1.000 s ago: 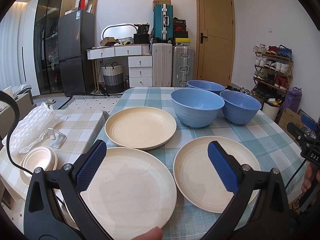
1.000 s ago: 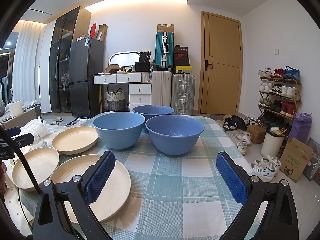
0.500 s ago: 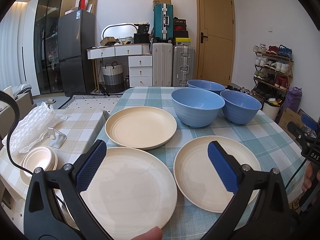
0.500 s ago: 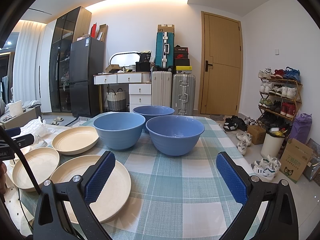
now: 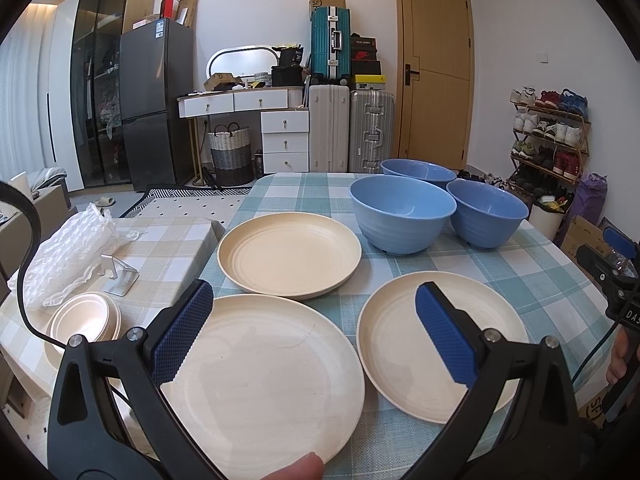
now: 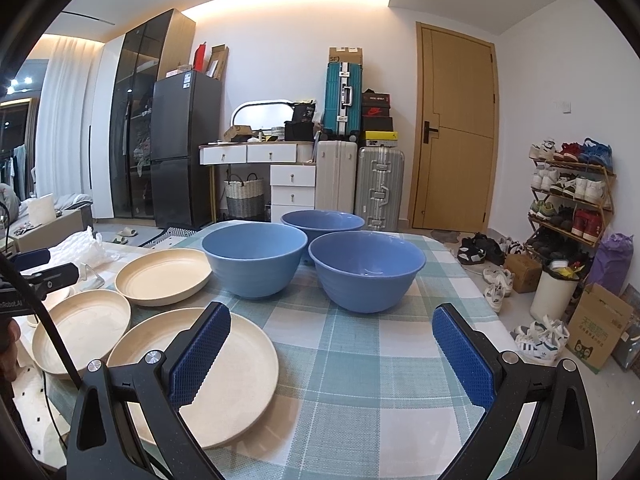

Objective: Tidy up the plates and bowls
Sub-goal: 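Move the left tool to a large cream plate rim while the right tool approaches another plate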

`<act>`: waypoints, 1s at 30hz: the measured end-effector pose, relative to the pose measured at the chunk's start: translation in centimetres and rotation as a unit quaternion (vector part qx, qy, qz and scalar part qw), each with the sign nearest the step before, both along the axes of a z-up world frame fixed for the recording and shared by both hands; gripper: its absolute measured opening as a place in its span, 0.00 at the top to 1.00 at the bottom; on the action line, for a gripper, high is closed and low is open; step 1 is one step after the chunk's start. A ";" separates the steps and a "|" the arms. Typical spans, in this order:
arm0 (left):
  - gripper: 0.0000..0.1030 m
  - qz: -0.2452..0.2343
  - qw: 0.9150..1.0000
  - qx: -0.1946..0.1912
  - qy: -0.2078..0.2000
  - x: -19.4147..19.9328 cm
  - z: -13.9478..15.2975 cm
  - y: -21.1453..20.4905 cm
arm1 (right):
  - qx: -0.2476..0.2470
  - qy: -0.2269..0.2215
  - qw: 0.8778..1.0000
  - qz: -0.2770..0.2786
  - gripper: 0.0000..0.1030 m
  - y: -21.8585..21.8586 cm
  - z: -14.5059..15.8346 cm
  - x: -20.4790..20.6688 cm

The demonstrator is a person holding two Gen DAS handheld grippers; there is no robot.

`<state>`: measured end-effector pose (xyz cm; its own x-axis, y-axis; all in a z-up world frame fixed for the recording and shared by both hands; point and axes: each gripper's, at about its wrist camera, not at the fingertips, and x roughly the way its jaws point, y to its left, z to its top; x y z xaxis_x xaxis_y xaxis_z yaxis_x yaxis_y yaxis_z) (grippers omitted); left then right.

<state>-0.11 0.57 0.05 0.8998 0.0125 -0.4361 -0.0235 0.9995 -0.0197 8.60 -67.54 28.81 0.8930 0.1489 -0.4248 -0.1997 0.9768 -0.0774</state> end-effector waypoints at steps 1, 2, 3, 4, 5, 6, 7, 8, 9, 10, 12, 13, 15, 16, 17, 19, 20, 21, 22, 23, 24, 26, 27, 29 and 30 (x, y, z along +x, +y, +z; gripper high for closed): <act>0.02 0.003 1.000 0.000 0.000 0.3 -0.2 0.2 | -0.001 0.001 1.000 0.003 0.00 0.1 0.0 0.1; 0.02 0.006 1.000 -0.001 0.000 0.4 -0.2 0.8 | -0.001 0.001 1.000 0.008 0.00 0.3 0.0 0.1; 0.02 0.009 1.000 -0.002 0.000 0.3 -0.3 1.2 | -0.001 0.003 1.000 0.014 0.00 0.5 0.1 0.2; 0.02 0.013 1.000 -0.004 0.000 0.3 -0.1 1.7 | -0.002 0.007 1.000 0.022 0.00 0.7 0.1 0.3; 0.02 0.017 1.000 -0.005 0.001 0.2 0.0 1.7 | -0.001 0.010 1.000 0.028 0.00 0.8 0.1 0.4; 0.02 0.020 1.000 -0.007 0.002 0.1 0.0 2.0 | -0.001 0.012 0.999 0.033 0.00 1.0 0.2 0.5; 0.02 0.026 1.000 -0.008 0.003 -0.2 0.3 2.7 | -0.002 0.014 0.999 0.039 0.00 1.2 0.2 0.6; 0.02 0.032 0.999 -0.009 0.003 -0.3 0.4 3.5 | -0.003 0.015 0.999 0.045 0.00 1.9 0.1 0.7; 0.02 0.035 0.999 -0.010 0.004 -0.4 0.4 3.9 | -0.003 0.017 0.999 0.051 0.00 2.2 0.1 0.8; 0.02 0.039 0.999 -0.012 0.006 -0.5 0.5 4.4 | -0.003 0.019 0.998 0.056 0.00 2.4 0.2 0.9; 0.02 0.048 0.999 -0.015 0.011 -0.4 0.5 5.6 | 0.001 0.025 0.997 0.069 0.00 3.1 0.1 1.2; 0.02 0.051 0.998 -0.015 0.012 -0.5 0.5 6.0 | 0.002 0.028 0.997 0.075 0.00 3.6 0.0 1.4; 0.02 0.060 0.998 -0.016 0.017 -0.7 0.4 7.3 | 0.004 0.034 0.996 0.085 0.00 4.2 -0.1 1.6; 0.02 0.065 0.998 -0.017 0.018 -0.7 0.4 8.0 | 0.004 0.037 0.995 0.090 0.00 4.5 -0.1 1.7; 0.02 0.070 0.997 -0.018 0.020 -0.7 0.3 8.5 | 0.003 0.039 0.995 0.096 0.00 5.0 -0.3 2.1; 0.02 0.077 0.996 -0.024 0.026 -0.8 0.2 9.8 | 0.002 0.041 0.993 0.108 0.00 5.7 -0.4 2.2; 0.02 0.081 0.996 -0.027 0.029 -0.6 0.0 10.1 | 0.002 0.043 0.992 0.115 0.00 6.2 -0.4 2.3; 0.02 0.085 0.995 -0.029 0.033 -0.6 -0.1 10.6 | 0.001 0.046 0.991 0.122 0.00 6.6 -0.5 2.4; 0.02 0.089 0.995 -0.031 0.035 -0.6 -0.2 11.1 | 0.001 0.049 0.990 0.130 0.00 7.1 -0.5 2.6; 0.02 0.093 0.994 -0.032 0.038 -0.4 -0.4 11.4 | 0.002 0.053 0.989 0.138 0.00 7.5 -0.6 2.8; 0.02 0.097 0.994 -0.032 0.040 -0.5 -0.5 11.9 | 0.002 0.056 0.988 0.146 0.00 8.0 -0.7 3.0; 0.02 0.103 0.993 -0.032 0.045 -0.6 -0.8 12.6 | -0.001 0.062 0.985 0.160 0.00 9.1 -0.7 3.7; 0.02 0.106 0.993 -0.032 0.048 -0.6 -0.9 12.9 | -0.002 0.067 0.983 0.169 0.00 9.6 -0.8 3.9; 0.02 0.111 0.992 -0.033 0.056 -0.2 -1.3 13.2 | -0.007 0.075 0.979 0.188 0.00 10.7 -0.8 4.3; 0.02 0.113 0.991 -0.034 0.060 -0.2 -1.5 13.6 | -0.010 0.081 0.977 0.199 0.00 11.2 -0.8 4.6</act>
